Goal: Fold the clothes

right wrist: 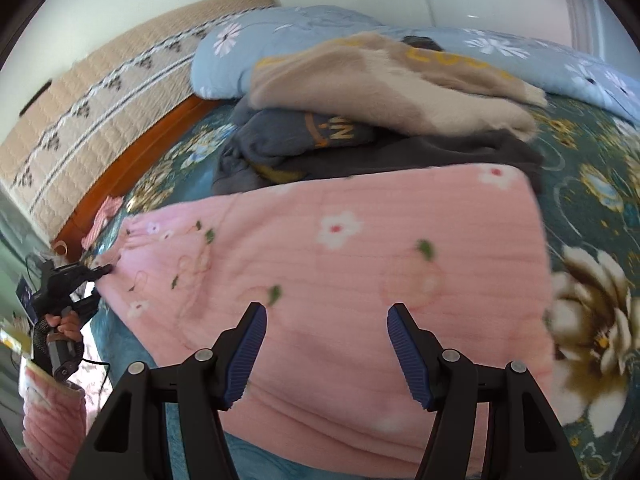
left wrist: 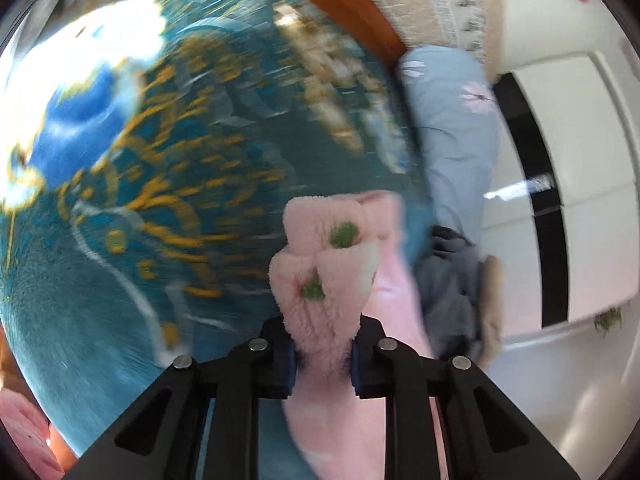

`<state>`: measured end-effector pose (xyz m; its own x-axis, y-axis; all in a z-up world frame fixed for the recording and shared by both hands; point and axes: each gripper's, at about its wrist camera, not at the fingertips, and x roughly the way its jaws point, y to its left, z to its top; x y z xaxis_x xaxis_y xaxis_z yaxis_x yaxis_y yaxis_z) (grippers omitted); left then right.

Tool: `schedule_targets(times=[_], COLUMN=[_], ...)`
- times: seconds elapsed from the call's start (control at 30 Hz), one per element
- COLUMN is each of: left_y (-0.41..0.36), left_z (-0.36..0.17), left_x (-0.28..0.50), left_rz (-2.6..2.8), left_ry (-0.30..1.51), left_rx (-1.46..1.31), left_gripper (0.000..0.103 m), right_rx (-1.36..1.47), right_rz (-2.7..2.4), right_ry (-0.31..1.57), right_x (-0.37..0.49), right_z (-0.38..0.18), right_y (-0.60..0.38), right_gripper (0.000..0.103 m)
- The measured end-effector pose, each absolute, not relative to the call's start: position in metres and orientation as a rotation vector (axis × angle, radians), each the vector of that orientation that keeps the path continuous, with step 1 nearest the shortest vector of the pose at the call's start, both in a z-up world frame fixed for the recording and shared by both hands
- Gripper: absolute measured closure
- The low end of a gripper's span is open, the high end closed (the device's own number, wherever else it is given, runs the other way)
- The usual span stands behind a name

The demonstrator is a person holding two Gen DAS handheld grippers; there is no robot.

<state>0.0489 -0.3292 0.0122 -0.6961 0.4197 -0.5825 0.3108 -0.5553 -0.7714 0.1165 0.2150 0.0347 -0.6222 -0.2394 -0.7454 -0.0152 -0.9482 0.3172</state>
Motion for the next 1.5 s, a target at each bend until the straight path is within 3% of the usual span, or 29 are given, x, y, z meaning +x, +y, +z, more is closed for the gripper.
schedule_targets(times=[0.37,0.5,0.67,0.87,1.17,1.23,1.37,1.5], left_y=[-0.172,-0.088,0.006,0.091,0.119,0.119,0.094,0.04], left_z=[0.202,0.232,0.206,0.129,0.068,0.071,0.087,0.117], left_x=[0.057,0.071,0.098,0.131,0.15,0.151,0.146,0.136], left_rz=[2.376,2.297,2.248,2.126,2.085,2.082,1.996,2.079], left_ry=[-0.883,-0.641,-0.366,-0.093,0.024,0.022,-0.127,-0.266], left_rx=[-0.748,-0.694,-0.738,-0.939,-1.128,-1.133,-1.158,-1.033], left_gripper=[0.085,0.085,0.085,0.085,0.083,0.078,0.051,0.041], right_rx=[1.216,1.168,1.159,1.155,1.183,1.194,1.196,1.204], right_rz=[-2.784,-2.785,-2.791,-2.799,-2.804,-2.801,-2.806,-2.803], right_ry=[-0.7,-0.723,-0.777,-0.847,-0.895,-0.897,-0.901,-0.931], right_x=[0.14,0.144,0.146,0.147,0.146,0.145,0.145,0.145], right_z=[0.037,0.038,0.034,0.028,0.02,0.018,0.016,0.014], right_y=[0.295,0.3,0.311,0.325,0.332,0.332,0.333,0.337], right_gripper=[0.036,0.036,0.036,0.036,0.036,0.036,0.036,0.036])
